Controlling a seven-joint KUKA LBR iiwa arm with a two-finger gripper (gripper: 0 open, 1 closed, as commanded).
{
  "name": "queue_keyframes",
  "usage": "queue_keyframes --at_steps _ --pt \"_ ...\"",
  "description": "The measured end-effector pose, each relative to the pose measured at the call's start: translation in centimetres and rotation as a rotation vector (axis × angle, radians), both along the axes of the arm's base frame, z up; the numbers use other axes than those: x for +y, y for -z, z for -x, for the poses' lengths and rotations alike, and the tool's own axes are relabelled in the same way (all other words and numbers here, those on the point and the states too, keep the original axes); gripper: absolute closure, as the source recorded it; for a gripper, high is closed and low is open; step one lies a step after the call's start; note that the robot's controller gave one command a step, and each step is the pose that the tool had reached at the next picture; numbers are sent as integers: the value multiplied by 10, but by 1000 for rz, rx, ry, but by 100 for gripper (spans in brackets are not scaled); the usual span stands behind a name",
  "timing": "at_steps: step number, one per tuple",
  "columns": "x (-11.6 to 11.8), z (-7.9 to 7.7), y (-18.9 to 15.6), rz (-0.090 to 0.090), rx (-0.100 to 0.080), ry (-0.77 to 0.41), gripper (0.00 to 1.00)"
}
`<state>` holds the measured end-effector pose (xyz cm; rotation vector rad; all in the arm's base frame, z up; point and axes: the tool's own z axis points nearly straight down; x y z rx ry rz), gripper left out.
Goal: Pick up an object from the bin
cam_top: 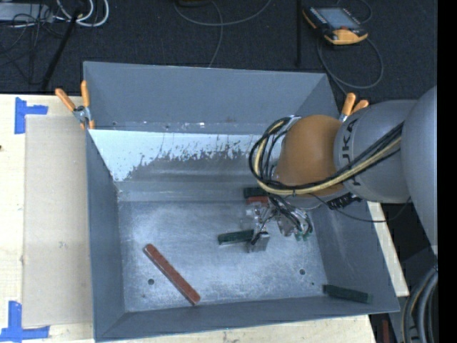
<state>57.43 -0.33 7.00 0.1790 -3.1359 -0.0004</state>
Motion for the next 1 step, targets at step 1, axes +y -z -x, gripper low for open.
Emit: queue_keyframes --at_steps 1 --pt "-15 6 -158 1 -10 -57 100"
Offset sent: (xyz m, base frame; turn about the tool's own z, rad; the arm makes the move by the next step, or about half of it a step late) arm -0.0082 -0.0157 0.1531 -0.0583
